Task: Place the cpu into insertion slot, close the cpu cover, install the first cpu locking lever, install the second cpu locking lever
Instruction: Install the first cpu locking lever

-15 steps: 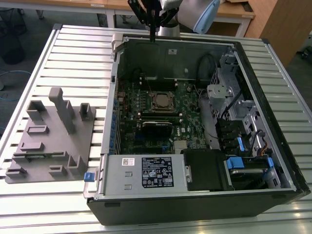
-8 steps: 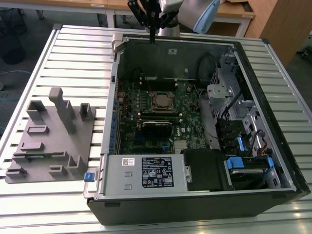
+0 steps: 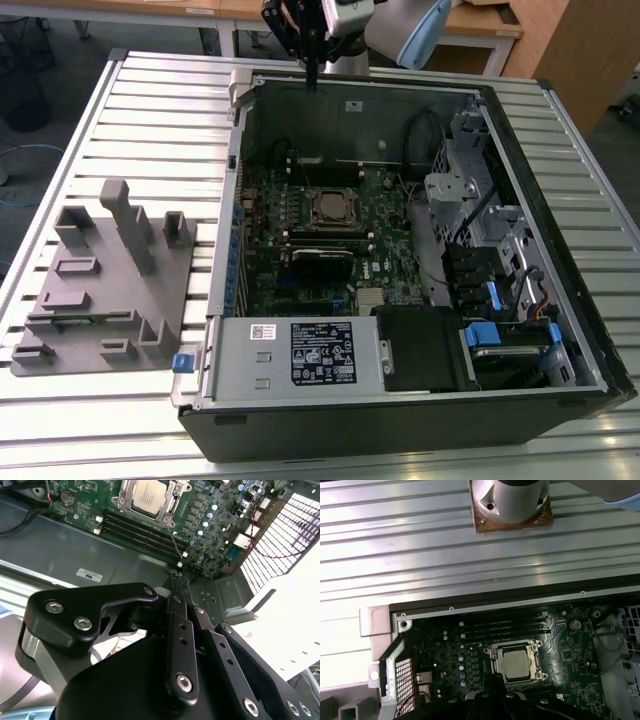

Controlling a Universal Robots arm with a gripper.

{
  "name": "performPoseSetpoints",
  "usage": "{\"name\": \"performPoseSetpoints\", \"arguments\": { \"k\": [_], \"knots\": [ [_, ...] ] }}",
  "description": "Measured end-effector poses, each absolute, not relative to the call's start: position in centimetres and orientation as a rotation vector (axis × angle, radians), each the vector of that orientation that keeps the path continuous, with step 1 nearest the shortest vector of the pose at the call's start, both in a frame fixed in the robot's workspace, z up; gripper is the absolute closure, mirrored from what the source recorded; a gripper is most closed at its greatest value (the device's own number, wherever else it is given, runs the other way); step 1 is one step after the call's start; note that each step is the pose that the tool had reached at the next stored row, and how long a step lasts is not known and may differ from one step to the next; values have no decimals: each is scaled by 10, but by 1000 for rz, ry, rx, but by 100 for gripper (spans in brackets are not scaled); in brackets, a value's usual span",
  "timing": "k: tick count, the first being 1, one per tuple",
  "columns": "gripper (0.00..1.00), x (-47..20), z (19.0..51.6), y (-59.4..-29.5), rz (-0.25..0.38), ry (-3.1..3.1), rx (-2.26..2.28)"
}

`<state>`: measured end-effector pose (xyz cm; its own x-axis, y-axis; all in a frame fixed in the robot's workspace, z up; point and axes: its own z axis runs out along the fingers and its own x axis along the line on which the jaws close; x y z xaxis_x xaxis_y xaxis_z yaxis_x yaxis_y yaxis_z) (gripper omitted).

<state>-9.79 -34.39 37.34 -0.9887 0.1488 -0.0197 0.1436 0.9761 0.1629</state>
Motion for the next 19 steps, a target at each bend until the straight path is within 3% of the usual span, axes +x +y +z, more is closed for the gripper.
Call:
{"name": "performPoseSetpoints", "arguments": {
  "k": [11, 19],
  "knots": [
    [90, -102, 356, -344, 251, 3091, 229],
    [90, -106, 348, -345, 287, 3090, 229]
  ]
}}
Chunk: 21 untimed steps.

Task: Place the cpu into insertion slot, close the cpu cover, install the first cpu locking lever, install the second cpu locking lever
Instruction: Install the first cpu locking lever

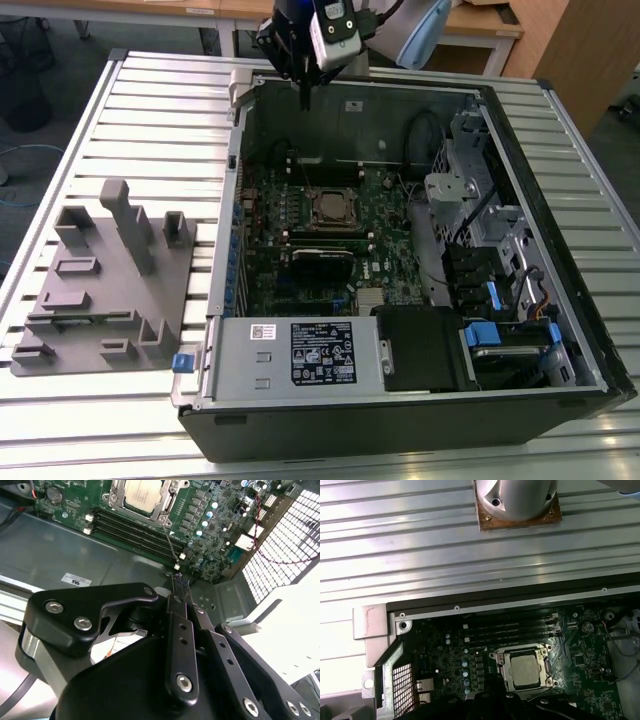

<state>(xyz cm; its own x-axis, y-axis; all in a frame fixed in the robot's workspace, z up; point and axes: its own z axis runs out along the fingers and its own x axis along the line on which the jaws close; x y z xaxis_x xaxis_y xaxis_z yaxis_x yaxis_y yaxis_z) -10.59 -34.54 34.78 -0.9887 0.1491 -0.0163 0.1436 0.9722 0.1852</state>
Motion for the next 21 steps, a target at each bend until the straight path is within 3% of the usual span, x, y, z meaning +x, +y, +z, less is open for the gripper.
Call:
{"name": "performPoseSetpoints", "arguments": {
  "k": [21],
  "knots": [
    [90, -111, 315, -347, 288, 3090, 229]
  ]
}}
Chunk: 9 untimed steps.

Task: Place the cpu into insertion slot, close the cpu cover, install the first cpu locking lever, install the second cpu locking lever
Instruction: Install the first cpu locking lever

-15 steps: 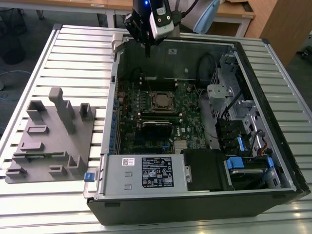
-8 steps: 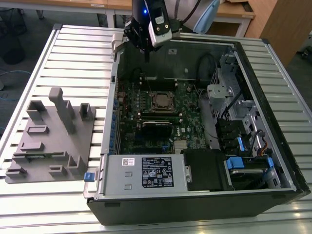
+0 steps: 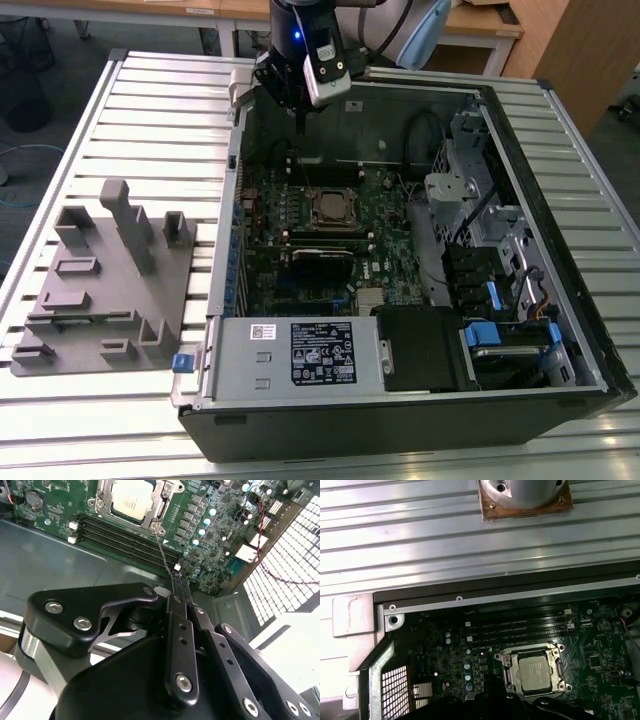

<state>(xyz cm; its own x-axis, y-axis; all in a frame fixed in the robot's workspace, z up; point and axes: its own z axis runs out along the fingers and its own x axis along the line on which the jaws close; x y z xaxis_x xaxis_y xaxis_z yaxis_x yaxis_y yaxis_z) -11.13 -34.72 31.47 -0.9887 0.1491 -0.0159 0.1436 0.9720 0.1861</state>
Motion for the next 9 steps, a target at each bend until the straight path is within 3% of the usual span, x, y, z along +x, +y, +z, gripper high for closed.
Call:
{"name": "performPoseSetpoints", "arguments": {
  "k": [9],
  "knots": [
    [90, -116, 304, -347, 288, 3090, 230]
  ]
}}
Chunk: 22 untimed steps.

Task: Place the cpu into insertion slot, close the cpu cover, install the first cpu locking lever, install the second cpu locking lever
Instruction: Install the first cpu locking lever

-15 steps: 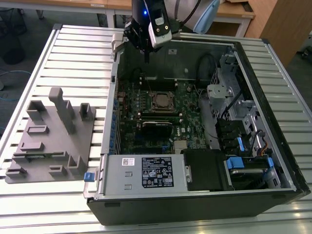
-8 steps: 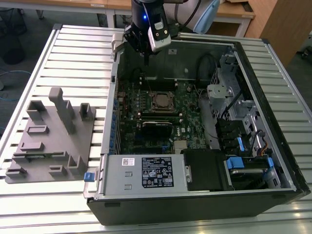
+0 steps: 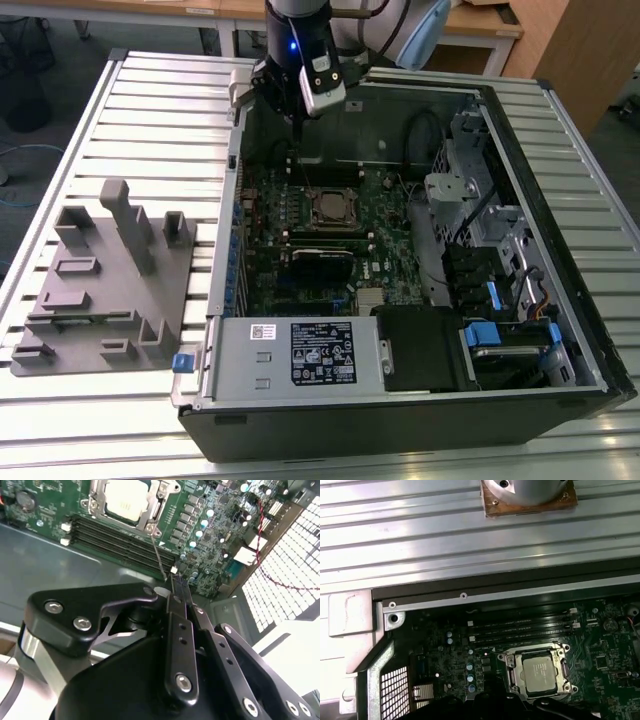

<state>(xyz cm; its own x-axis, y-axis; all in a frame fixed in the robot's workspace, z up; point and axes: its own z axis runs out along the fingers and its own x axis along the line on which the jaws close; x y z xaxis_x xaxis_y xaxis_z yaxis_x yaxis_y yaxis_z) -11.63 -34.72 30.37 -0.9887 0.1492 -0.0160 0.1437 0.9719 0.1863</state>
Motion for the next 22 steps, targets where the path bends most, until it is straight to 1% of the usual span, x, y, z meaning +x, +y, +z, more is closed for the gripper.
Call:
{"name": "performPoseSetpoints", "arguments": {
  "k": [10, 17, 22],
  "knots": [
    [90, -119, 292, -347, 291, 3090, 230],
    [90, -125, 287, -347, 312, 3089, 230],
    [90, -128, 281, -347, 314, 3089, 230]
  ]
}}
